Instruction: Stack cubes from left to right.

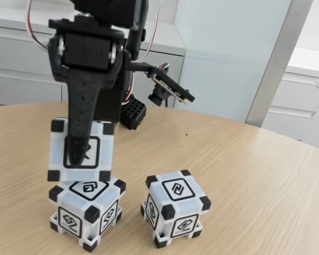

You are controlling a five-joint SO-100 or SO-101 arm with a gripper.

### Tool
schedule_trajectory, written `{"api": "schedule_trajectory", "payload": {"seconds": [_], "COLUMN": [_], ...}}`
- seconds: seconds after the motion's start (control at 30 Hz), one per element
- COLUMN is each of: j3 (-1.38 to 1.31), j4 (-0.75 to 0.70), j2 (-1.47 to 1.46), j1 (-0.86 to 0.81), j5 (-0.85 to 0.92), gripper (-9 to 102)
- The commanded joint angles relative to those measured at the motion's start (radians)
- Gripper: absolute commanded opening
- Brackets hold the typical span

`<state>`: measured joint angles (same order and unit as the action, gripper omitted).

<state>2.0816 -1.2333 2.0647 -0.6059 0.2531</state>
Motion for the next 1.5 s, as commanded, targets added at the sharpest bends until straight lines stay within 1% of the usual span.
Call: {"api": "schedule_trajectory", "payload": {"seconds": [0.0,0.23,0.43,0.63,0.83,1.3,1.47], "j3": [-0.048,-0.035,-0.043,-0.046,-0.046,-0.052,-0.114], "j4": [0.014,0.015,0.015,0.002,0.000,0.012,0.000], "j2": [-0.005,-0.005,-0.005,0.011,0.014,0.015,0.015], "j1": [0.006,0.005,0.005,0.005,0.003,0.003,0.003], "j5": [0.014,0.031,0.041,0.048,0.038,0.003,-0.021], "gripper": [20,21,30,36,38,35,34]}}
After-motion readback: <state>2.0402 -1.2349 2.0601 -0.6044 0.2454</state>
